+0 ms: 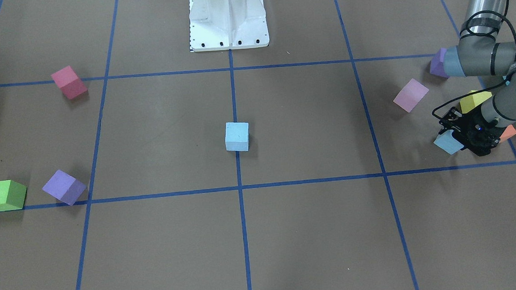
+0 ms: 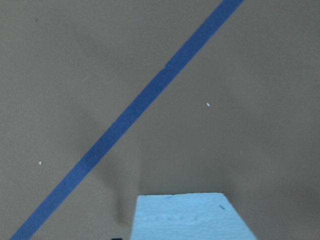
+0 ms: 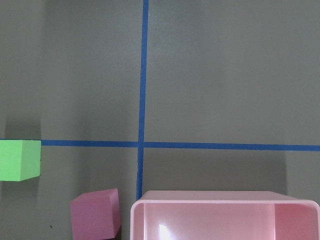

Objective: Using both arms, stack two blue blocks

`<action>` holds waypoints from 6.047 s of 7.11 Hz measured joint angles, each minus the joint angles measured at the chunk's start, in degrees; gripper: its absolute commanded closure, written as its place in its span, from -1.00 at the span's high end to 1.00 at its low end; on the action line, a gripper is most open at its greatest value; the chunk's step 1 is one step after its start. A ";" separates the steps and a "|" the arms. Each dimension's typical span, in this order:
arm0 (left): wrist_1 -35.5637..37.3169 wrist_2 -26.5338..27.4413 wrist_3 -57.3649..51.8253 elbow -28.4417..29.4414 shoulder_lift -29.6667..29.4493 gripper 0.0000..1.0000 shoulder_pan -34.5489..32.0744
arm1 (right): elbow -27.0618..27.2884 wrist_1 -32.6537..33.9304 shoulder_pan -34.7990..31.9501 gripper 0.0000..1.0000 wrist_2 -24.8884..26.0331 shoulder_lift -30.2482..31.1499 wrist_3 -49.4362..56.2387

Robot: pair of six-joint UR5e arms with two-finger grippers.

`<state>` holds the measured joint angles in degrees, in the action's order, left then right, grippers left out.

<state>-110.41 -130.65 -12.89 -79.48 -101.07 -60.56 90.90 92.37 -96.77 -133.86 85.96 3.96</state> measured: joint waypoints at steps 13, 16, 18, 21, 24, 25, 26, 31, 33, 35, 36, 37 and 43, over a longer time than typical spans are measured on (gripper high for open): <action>12.08 6.42 80.37 -21.09 -23.86 0.29 19.78 | 0.39 0.00 0.09 1.00 0.00 0.15 -0.18; 18.82 12.04 81.27 -17.53 -32.79 0.27 25.28 | 0.61 0.00 0.09 1.00 -0.02 0.26 -0.18; 19.31 12.57 76.74 -11.98 -36.90 0.26 25.79 | 1.05 0.06 0.09 1.00 -0.04 0.48 -0.18; 19.16 14.82 70.63 -5.92 -40.43 0.26 25.87 | 1.11 0.03 0.12 1.00 -0.09 0.52 -0.18; 19.24 15.10 70.27 -4.30 -41.01 0.26 26.27 | 1.12 0.01 0.17 1.00 -0.03 0.53 -0.18; 19.33 15.13 71.39 -4.07 -41.15 0.26 26.57 | 1.12 0.00 0.17 1.00 -0.06 0.53 -0.18; 19.59 15.15 72.93 -3.90 -41.37 0.26 26.79 | 1.12 0.00 0.18 1.00 -0.08 0.53 -0.18; 22.49 16.69 73.65 -2.33 -43.14 0.26 27.93 | 1.11 0.06 0.18 1.00 -0.09 0.53 -0.18; 22.52 17.35 72.50 -1.01 -43.64 0.26 28.01 | 1.09 0.09 0.21 1.00 -0.09 0.53 -0.18; 22.52 17.44 72.27 -0.63 -44.02 0.26 28.15 | 1.06 0.09 0.28 1.00 -0.09 0.53 -0.20; 22.52 17.47 72.28 -0.62 -44.04 0.26 28.21 | 1.04 0.09 0.31 1.00 -0.09 0.53 -0.24; 22.52 17.50 72.29 -0.62 -44.00 0.26 28.34 | 1.04 0.07 0.33 1.00 -0.09 0.53 -0.26; 22.50 18.25 72.31 -0.38 -43.67 0.30 29.27 | 0.94 0.00 0.51 1.00 -0.08 0.53 -0.27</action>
<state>-87.91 -112.40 59.42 -79.86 -144.74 -31.28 91.85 92.37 -96.26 -133.94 86.48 3.69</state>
